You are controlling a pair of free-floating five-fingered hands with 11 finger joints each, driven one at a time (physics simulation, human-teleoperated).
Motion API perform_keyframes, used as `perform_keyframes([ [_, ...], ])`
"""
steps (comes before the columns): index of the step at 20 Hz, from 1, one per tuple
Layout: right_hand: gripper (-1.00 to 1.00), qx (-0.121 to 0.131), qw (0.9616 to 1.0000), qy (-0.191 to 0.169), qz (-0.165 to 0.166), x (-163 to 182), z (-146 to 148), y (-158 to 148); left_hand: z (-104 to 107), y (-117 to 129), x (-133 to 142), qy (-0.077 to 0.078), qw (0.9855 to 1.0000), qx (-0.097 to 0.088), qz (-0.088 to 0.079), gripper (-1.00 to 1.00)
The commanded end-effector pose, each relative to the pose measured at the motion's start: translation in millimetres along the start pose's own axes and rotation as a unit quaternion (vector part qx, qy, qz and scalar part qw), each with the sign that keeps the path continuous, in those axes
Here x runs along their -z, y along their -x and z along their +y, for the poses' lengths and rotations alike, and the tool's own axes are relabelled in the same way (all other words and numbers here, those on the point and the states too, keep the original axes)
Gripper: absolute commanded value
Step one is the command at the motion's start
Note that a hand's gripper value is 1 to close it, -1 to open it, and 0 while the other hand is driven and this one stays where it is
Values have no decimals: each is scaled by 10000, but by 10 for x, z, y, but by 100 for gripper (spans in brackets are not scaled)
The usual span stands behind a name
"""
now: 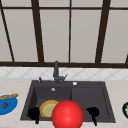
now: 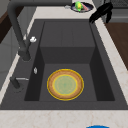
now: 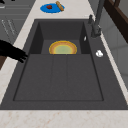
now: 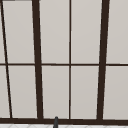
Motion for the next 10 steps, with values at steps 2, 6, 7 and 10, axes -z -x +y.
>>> perform_keyframes([
  [2,-100,101,9977,652,-127,171,-121,-83,0,0,0,-1,10000,2,1,0],
  [6,-100,55,9950,987,-130,321,-236,-145,0,1,1,-6,10000,8,5,0],
  [7,-100,37,9940,1089,-125,361,-265,-162,-1,1,1,-7,10000,9,5,0],
  [10,-100,-28,9902,1390,-100,490,-368,-217,-1,1,1,-10,10000,12,7,0],
])
